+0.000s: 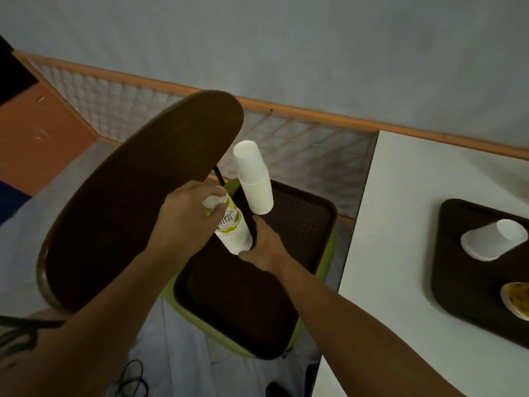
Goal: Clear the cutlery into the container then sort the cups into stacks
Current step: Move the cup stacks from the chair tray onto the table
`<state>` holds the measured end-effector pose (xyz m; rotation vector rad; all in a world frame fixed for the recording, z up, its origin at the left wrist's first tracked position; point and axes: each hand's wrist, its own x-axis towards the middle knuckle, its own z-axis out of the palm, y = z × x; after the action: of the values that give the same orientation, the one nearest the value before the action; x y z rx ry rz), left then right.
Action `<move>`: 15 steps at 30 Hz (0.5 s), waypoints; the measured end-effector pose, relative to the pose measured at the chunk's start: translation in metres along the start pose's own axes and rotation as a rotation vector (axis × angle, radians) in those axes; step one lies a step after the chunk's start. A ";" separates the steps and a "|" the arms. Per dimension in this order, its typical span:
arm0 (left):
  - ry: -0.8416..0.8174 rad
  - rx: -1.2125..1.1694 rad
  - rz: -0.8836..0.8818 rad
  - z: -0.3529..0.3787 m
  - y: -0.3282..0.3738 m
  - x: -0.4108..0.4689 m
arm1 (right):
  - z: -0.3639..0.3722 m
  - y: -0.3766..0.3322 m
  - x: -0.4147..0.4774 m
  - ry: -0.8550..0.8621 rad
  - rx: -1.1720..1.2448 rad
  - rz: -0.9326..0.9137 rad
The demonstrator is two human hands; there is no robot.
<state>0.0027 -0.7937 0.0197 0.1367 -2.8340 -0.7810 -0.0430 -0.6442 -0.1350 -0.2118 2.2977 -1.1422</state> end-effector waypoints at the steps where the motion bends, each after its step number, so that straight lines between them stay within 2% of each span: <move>1: 0.006 0.018 0.017 0.001 -0.005 0.000 | 0.007 0.000 0.006 0.001 -0.024 -0.004; 6: -0.001 0.113 0.108 0.007 -0.025 -0.005 | 0.039 0.006 0.025 0.158 -0.155 -0.082; 10: 0.005 0.111 0.161 0.009 -0.028 -0.005 | 0.053 0.013 0.033 0.279 -0.069 -0.081; 15: 0.042 0.122 0.192 0.008 -0.020 -0.007 | 0.053 0.018 0.030 0.313 0.006 -0.135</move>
<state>0.0084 -0.8060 0.0013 -0.0985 -2.8013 -0.5585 -0.0372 -0.6800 -0.1870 -0.2008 2.5846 -1.3292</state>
